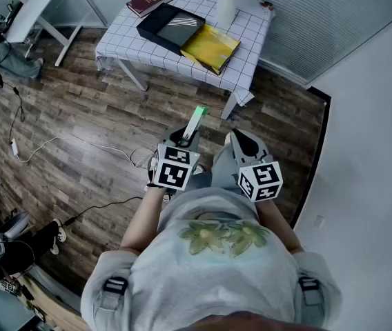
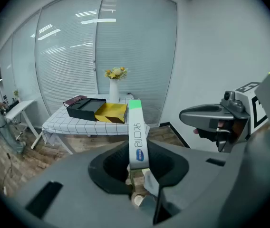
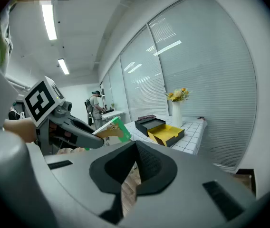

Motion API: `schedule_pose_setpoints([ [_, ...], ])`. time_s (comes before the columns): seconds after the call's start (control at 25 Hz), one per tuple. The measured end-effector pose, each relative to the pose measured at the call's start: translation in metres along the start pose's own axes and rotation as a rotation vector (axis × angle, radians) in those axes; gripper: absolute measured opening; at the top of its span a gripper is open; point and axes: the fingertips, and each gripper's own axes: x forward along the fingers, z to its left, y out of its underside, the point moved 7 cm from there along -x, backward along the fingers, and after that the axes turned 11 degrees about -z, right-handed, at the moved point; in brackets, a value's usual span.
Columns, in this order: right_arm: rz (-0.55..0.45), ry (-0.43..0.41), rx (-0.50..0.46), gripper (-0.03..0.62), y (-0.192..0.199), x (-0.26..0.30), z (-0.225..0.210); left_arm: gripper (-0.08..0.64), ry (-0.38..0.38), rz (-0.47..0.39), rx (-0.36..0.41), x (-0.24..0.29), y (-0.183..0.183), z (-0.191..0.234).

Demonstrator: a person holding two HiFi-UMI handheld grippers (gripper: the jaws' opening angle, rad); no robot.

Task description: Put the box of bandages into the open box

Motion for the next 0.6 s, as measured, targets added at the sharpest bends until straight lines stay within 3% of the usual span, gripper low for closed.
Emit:
schedule_pose_setpoints([
  [0.6,-0.013,0.024,0.015,0.006,-0.009,0.026,-0.005,0.101,0.023,0.026,0.005,0.015,-0.021,0.022],
])
